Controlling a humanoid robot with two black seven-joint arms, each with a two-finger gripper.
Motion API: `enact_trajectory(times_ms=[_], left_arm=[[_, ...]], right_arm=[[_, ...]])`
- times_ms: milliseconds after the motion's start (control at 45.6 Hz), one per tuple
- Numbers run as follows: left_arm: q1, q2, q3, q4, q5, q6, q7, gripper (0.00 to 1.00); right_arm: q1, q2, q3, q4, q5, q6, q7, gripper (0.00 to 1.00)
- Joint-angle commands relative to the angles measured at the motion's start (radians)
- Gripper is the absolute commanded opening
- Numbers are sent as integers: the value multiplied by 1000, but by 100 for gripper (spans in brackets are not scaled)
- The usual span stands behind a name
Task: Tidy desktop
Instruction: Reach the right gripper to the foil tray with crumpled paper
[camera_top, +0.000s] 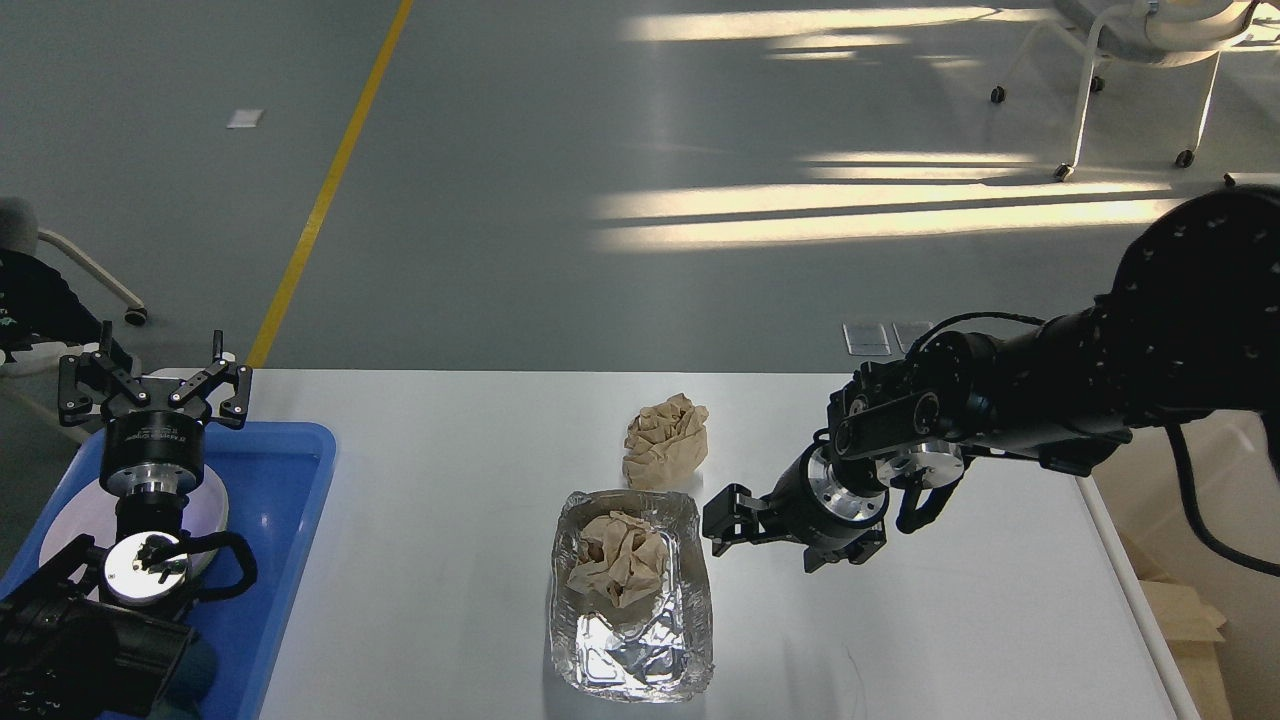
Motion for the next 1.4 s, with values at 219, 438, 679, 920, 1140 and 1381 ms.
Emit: enact_trajectory(times_ms=[219, 438, 679, 920, 1140, 1381], left_arm=[[0, 0, 0, 0, 0, 0, 0, 96], [0, 0, 0, 0, 0, 0, 0, 96], [0, 0, 0, 0, 0, 0, 0, 96], [0, 0, 0, 0, 0, 0, 0, 96], [-2, 0, 0, 0, 0, 0, 0, 96], [0, 0, 0, 0, 0, 1, 0, 96]], right_arm=[[-141, 51, 15, -19, -122, -276, 6, 100], [-155, 72, 59, -15, -132, -276, 6, 100], [-186, 74, 70, -22, -142, -286, 6, 100], [-250, 94, 73, -71, -174, -335, 6, 99], [-270, 108, 71, -79, -179, -372, 6, 81], [-273, 108, 71, -80, -271, -378, 6, 46]])
